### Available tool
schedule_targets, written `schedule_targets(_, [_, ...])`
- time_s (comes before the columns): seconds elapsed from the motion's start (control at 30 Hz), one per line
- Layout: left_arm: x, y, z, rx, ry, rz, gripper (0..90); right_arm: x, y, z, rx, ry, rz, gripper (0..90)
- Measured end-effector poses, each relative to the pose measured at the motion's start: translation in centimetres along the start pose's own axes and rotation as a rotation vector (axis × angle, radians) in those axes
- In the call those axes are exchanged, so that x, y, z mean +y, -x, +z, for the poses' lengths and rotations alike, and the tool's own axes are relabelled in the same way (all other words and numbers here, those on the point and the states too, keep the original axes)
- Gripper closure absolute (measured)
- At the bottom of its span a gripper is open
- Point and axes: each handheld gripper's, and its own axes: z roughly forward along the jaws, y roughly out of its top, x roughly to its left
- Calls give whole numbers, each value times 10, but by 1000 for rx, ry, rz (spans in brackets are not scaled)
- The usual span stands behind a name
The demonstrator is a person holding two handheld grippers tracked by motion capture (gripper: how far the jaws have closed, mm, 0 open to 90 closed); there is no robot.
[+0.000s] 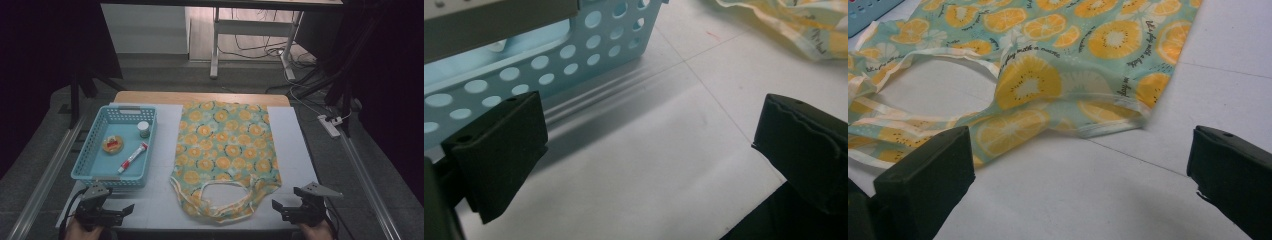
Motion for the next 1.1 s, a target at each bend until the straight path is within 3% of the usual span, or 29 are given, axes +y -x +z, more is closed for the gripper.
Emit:
schedule_targets(0.73, [-1,-1,-1,-11,13,-1,7,0,-4,1,8,-9,-49,0])
schedule_targets(0.97, [-1,-1,-1,-15,14,-1,7,1,-10,3,18,-19,-110,0])
schedule_targets(1.1, [-1,3,-2,-7,18,36,7,2,-11,1,12,-3,-92,0])
